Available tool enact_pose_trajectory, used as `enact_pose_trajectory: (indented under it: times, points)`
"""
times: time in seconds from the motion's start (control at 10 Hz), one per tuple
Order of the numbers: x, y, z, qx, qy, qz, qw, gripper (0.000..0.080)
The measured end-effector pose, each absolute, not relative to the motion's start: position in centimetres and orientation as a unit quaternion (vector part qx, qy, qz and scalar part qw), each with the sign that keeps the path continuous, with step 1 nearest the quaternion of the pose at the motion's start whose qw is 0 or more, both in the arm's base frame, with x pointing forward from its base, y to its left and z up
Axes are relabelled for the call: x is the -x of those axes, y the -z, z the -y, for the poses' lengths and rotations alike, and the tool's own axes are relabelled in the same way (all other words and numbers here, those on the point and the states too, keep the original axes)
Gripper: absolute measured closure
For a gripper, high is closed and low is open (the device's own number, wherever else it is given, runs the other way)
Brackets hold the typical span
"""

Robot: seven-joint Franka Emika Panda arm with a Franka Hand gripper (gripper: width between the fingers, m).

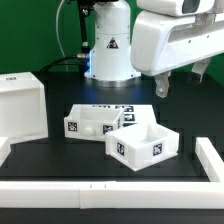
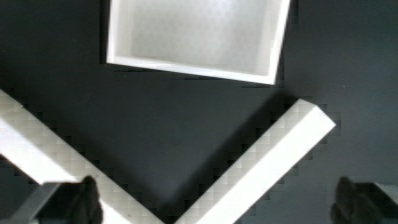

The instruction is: Assemble drawer

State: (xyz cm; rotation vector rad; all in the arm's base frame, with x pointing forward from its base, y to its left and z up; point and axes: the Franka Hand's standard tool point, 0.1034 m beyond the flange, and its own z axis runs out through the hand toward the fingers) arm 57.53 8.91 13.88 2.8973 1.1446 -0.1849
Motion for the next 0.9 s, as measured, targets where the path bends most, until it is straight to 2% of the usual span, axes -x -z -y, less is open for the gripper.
enact_pose_trajectory:
  times: [0.4, 0.5, 0.7, 0.9]
  points:
    - [-57.4, -13.7, -8.9, -0.929, 0.058, -0.366, 0.01, 0.0149]
    - [-56.4, -13.1, -8.7, -0.928, 0.057, -0.367, 0.009, 0.0149]
    - [-53.7, -10.5, -7.7, -0.925, 0.031, -0.378, 0.008, 0.0149]
    - [-51.6, -6.8, -7.8, -0.924, -0.023, -0.383, 0.006, 0.0149]
